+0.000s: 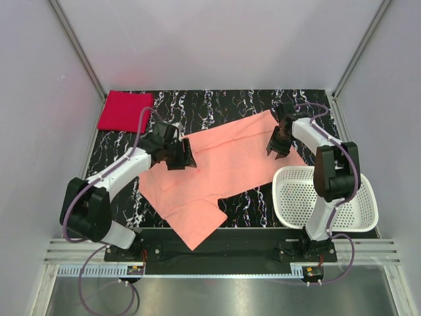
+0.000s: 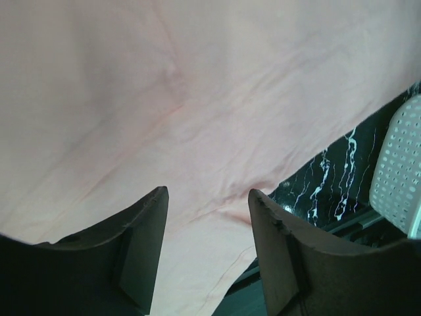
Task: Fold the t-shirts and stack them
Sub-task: Fold the tshirt
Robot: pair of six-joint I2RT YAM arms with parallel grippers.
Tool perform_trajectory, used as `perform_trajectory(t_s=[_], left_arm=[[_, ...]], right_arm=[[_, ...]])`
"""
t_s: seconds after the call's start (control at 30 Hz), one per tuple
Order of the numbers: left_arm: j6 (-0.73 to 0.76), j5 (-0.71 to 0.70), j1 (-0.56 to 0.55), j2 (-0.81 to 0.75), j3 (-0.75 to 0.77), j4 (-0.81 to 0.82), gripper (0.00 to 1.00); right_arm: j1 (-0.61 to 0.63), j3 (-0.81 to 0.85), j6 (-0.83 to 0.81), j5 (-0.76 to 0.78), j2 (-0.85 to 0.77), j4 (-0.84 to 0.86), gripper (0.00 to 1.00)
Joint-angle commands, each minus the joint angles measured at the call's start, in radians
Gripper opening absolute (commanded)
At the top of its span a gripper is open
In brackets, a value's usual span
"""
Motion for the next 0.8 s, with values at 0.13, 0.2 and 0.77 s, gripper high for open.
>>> perform_trajectory(t_s=[0.13,0.2,0.77], left_arm=[[0.046,-0.311,0.128,0.166,0.241,-0.212,0.63],[0.030,-0.350,0.128,0.203,0.246,-0.228,0.63],[-0.018,-0.250,0.324,0.425,0.200,-0.143,0.63]], right_arm=[[-0.001,0.153,0.065,0.103,0.067,-0.039,0.45],[0.002,0.201,0.079,0.180,0.110,-0.075,0.45],[0.053,0.848,-0.045,0.189,0.658,-0.148,0.51]])
